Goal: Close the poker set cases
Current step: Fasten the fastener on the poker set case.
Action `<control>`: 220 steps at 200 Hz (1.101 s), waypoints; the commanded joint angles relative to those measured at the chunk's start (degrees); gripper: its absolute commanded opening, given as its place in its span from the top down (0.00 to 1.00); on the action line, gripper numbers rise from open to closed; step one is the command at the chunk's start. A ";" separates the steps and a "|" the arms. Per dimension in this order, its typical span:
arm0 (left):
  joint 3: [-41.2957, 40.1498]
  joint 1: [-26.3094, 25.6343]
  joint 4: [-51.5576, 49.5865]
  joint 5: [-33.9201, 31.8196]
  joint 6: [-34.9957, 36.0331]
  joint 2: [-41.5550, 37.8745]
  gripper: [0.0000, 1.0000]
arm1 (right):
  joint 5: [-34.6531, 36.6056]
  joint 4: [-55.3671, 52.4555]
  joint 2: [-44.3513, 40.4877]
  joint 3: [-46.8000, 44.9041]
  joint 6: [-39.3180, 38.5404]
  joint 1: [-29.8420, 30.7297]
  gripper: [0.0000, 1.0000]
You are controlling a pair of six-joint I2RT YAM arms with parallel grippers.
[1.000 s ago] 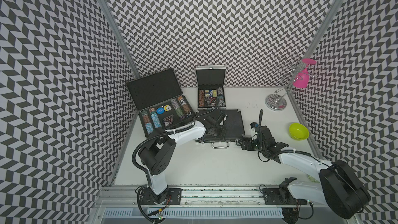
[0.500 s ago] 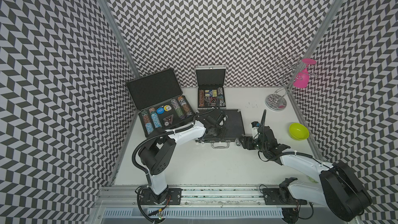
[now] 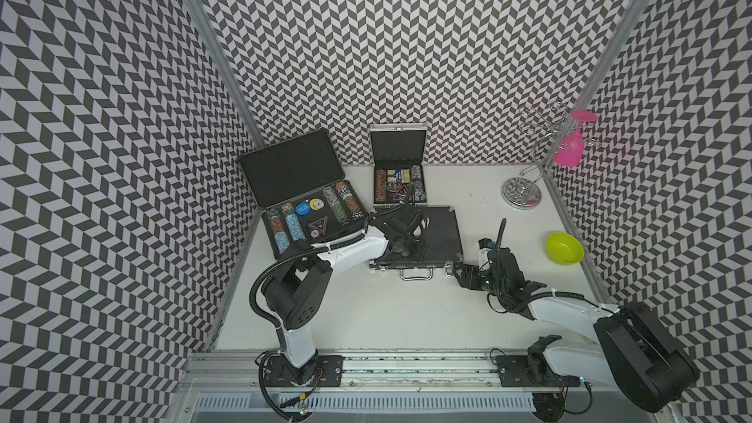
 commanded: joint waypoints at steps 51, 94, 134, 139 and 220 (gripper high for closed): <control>-2.75 0.96 -7.50 -1.44 1.46 2.54 1.00 | 3.01 3.95 1.33 0.78 0.25 1.01 0.39; -3.12 1.11 -7.39 -1.65 1.53 2.63 1.00 | 3.54 2.08 0.51 0.85 0.67 2.03 0.38; -2.87 1.17 -7.02 -1.30 1.42 2.84 1.00 | 3.84 1.41 0.63 0.52 1.09 2.24 0.38; -2.87 1.19 -7.00 -1.28 1.44 2.84 1.00 | 3.94 1.35 1.23 0.93 1.13 2.20 0.38; -3.58 1.23 -6.77 -1.01 1.83 2.45 1.00 | 5.67 3.15 4.77 2.26 1.77 2.83 0.46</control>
